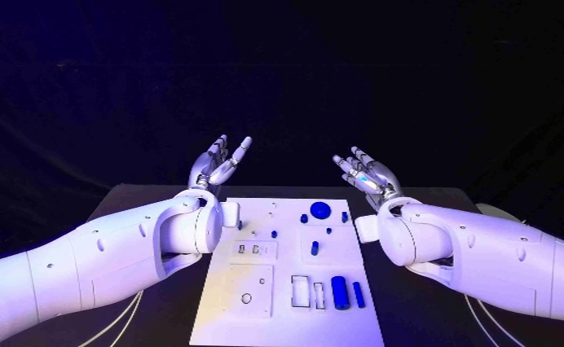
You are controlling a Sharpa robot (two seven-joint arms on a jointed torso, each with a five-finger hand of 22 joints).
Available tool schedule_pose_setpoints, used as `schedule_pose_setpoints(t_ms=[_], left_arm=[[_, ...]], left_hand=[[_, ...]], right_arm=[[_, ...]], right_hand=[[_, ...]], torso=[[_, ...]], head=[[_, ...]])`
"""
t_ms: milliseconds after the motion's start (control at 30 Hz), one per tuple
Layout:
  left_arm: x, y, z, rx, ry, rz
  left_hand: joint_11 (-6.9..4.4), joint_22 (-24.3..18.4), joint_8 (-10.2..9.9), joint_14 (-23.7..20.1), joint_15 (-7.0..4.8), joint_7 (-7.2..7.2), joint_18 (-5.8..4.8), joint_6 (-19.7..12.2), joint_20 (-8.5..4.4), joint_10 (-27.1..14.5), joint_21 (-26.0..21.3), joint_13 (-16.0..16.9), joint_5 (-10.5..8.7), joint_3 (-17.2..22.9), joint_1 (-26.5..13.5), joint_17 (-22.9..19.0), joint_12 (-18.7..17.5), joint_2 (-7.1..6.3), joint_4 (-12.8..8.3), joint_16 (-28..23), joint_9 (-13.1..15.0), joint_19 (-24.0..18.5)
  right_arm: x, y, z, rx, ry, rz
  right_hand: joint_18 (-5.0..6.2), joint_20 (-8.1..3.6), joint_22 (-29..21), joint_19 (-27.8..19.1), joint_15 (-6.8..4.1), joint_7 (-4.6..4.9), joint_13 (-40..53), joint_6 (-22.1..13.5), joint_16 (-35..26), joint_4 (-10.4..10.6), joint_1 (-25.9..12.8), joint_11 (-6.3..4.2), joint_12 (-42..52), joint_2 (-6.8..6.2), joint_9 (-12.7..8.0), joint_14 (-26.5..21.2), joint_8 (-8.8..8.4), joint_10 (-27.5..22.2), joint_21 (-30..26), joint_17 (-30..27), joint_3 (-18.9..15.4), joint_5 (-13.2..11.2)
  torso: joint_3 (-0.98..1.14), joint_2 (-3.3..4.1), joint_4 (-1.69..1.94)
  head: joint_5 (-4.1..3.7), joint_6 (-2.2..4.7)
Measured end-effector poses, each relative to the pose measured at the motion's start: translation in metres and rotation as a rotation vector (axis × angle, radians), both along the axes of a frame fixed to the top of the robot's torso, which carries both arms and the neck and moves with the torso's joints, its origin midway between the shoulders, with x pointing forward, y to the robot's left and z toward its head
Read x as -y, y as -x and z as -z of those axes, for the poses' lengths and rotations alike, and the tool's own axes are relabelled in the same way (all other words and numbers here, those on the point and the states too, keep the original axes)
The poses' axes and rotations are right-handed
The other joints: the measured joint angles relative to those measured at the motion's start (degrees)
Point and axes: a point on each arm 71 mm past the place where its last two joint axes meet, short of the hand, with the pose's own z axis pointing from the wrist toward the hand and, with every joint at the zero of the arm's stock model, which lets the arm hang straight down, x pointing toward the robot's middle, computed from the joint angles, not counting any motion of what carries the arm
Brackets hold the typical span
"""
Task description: Assemble the parts on the task board
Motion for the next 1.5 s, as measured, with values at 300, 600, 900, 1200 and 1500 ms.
schedule_pose_setpoints(t_ms=[300,600,900,1200,1500], left_arm=[[0.001,0.000,0.000,0.001,0.023,0.021],[-0.021,0.009,-0.013,0.023,0.031,0.022],[-0.024,0.012,-0.027,0.049,0.043,0.042],[-0.022,0.023,-0.042,0.063,0.070,0.095],[-0.017,0.037,-0.054,0.064,0.101,0.160]], left_hand=[[2.91,0.8,1.4,4.7,2.94,0.33,1.74,4.4,1.26,4.0,1.4,0.7,0.57,1.5,5.8,1.3,0.9,2.09,0.8,1.6,1.1,3.0],[6.86,6.1,8.4,32.7,5.66,1.72,2.35,22.9,1.27,28.7,13.3,2.9,0.33,3.8,13.5,7.5,6.1,2.76,0.3,11.8,5.6,30.7],[5.24,6.9,15.0,48.3,1.77,4.01,6.19,39.9,0.11,49.8,18.6,3.5,0.07,6.1,18.4,11.4,9.3,1.50,0.2,17.9,9.5,44.4],[3.24,6.9,15.4,54.9,-0.66,4.90,6.19,43.2,-2.70,56.1,20.6,3.4,0.07,8.7,20.3,14.2,8.6,-0.13,0.3,19.9,9.6,50.4],[3.15,6.9,15.4,55.9,-0.87,4.80,6.19,43.7,-3.09,57.0,20.9,3.4,0.07,9.4,20.5,14.7,8.1,-0.36,0.4,20.1,9.6,51.4]], right_arm=[[-0.004,-0.006,0.000,-0.030,0.010,-0.133],[0.017,-0.023,-0.027,0.153,0.202,-0.139],[0.017,-0.030,-0.047,0.279,0.356,-0.181],[0.015,-0.037,-0.062,0.374,0.603,-0.262],[-0.006,-0.032,-0.063,0.443,0.954,-0.407]], right_hand=[[0.92,0.57,1.1,4.8,0.35,0.55,1.4,7.7,3.7,-2.9,6.1,0.53,2.8,-0.30,2.0,10.2,3.24,9.8,2.2,2.2,2.6,0.8],[2.70,0.56,2.8,14.0,-1.25,1.59,2.7,20.8,9.3,-6.9,10.8,-0.44,6.7,-1.76,5.2,27.2,8.39,28.7,5.8,5.2,4.5,0.8],[5.38,0.45,4.3,26.7,-3.24,2.86,2.8,33.5,11.9,-9.2,13.0,-1.88,7.1,-2.94,7.6,39.7,12.53,42.9,10.4,6.6,6.3,0.0],[6.25,-1.04,5.4,36.4,-6.10,4.29,3.1,42.9,14.8,-10.5,14.4,-4.10,7.1,-4.37,9.0,50.3,15.15,52.5,14.4,7.7,7.6,-1.2],[7.12,-9.00,13.1,56.5,-13.94,2.79,4.4,52.3,27.9,-10.9,13.2,-9.54,6.6,-9.44,11.4,74.7,18.11,66.2,29.8,17.3,4.9,-1.6]], torso=[[0.00,-0.01,0.00],[-0.27,1.96,0.52],[-0.33,3.61,1.06],[-0.48,5.68,1.49],[-0.83,7.93,2.31]], head=[[0.01,0.00],[-0.77,-0.27],[-1.33,-0.09],[-1.93,-0.30],[-2.95,-0.26]])
